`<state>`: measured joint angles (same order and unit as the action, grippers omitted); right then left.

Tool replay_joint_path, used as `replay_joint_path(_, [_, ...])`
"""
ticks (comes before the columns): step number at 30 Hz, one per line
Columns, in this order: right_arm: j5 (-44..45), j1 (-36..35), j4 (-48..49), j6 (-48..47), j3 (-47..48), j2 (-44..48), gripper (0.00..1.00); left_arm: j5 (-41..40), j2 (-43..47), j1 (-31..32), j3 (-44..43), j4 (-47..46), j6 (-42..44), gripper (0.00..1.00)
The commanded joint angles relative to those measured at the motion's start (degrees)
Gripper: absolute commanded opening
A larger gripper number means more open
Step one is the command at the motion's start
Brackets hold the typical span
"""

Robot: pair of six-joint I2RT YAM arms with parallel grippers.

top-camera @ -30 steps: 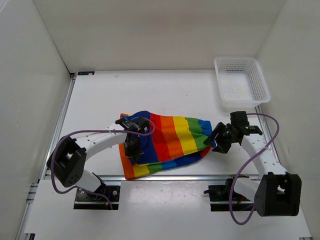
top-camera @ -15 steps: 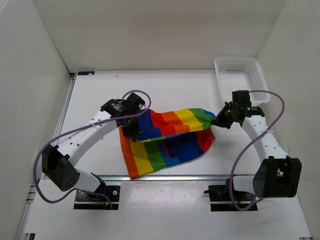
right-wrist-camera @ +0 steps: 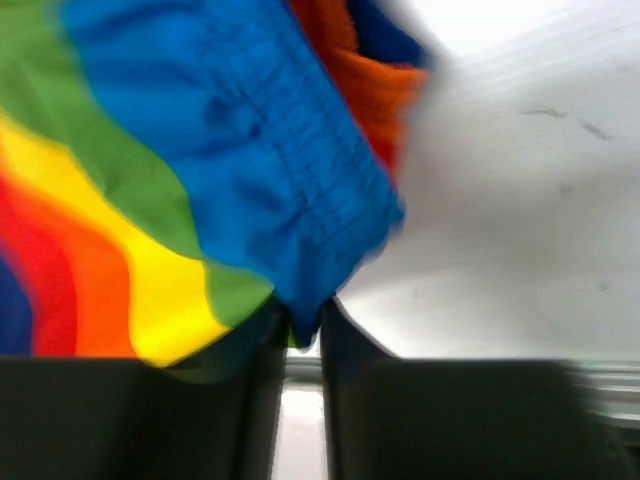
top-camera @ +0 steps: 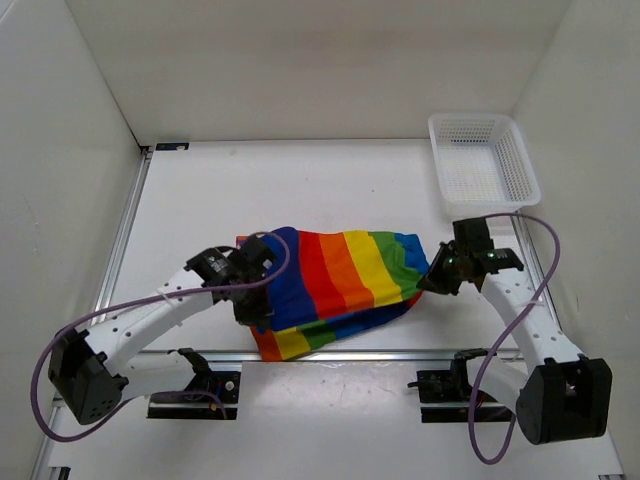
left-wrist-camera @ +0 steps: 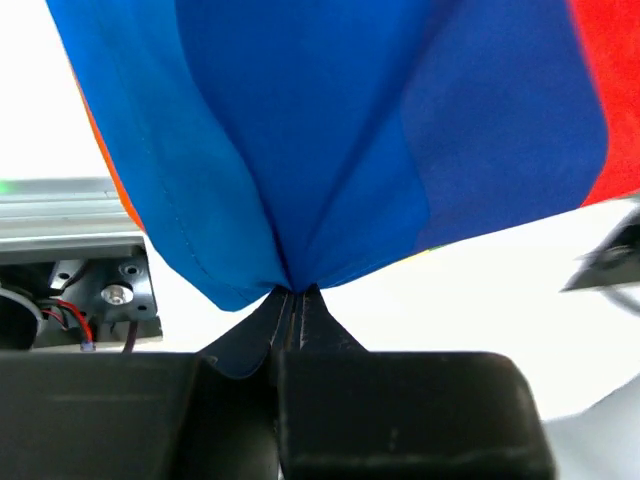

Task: Fold and stack the shorts
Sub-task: Fold the shorts

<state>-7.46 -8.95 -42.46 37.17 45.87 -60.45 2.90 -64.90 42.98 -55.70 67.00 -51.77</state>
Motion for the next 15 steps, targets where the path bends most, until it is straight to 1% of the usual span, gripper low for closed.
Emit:
replay_joint_path(1, [5.4, -0.5, 3.4, -0.9, -6.5, 0.4, 0.26, 4.9, 0.7, 2.0, 7.1, -3.9, -2.0, 0.11])
replay_joint_path(2, [6.1, -0.5, 4.4, -0.9, -7.4, 0.4, 0.46, 7.9, -1.5, 2.0, 10.9, -5.7, -1.5, 0.26])
replay_joint_path(3, [6.7, -0.5, 4.9, -1.5, -7.4, -1.4, 0.53, 9.0, -2.9, 2.0, 12.1, -8.4, -0.8, 0.34])
replay_joint_path(4, [8.1, -0.5, 4.4, -2.0, -6.2, -2.1, 0.6, 9.0, -4.4, 2.0, 12.1, -8.4, -0.2, 0.44])
replay_joint_path(5, [9.1, -0.5, 3.7, -2.0, -5.1, -2.1, 0.7, 7.8, -7.0, 2.5, 11.0, -7.9, 1.0, 0.55])
replay_joint_path(6, [10.1, -0.5, 2.9, -2.0, -4.0, -2.1, 0.74, 6.3, -7.7, 2.5, 9.6, -6.8, 1.0, 0.67])
replay_joint_path(7, [11.0, -0.5, 1.3, -2.7, -1.5, -2.1, 0.78, 4.7, -7.7, 2.5, 7.9, -3.8, 1.0, 0.92])
replay_joint_path(8, [11.9, -0.5, 0.5, -2.7, -0.2, -1.5, 0.8, 2.9, -7.1, 2.5, 6.3, -2.4, 1.0, 1.0])
replay_joint_path(9, [13.5, -0.5, -0.1, -3.2, 1.1, -0.8, 0.83, -0.3, -6.5, 2.5, 3.3, -1.4, 1.0, 1.0])
replay_joint_path(11, [14.1, -0.5, -0.7, -3.9, 3.6, -0.8, 0.85, -3.5, -5.2, 1.8, -0.2, 1.7, -0.3, 1.0])
replay_joint_path(12, [14.1, -0.5, -0.7, -3.9, 4.1, -1.5, 0.86, -5.5, -5.2, 1.8, -0.8, 1.7, -0.4, 1.0])
replay_joint_path(15, [14.6, 0.7, 0.2, -4.6, 6.1, -5.9, 0.87, -6.1, -5.2, -2.2, 0.4, 0.3, -0.4, 1.0])
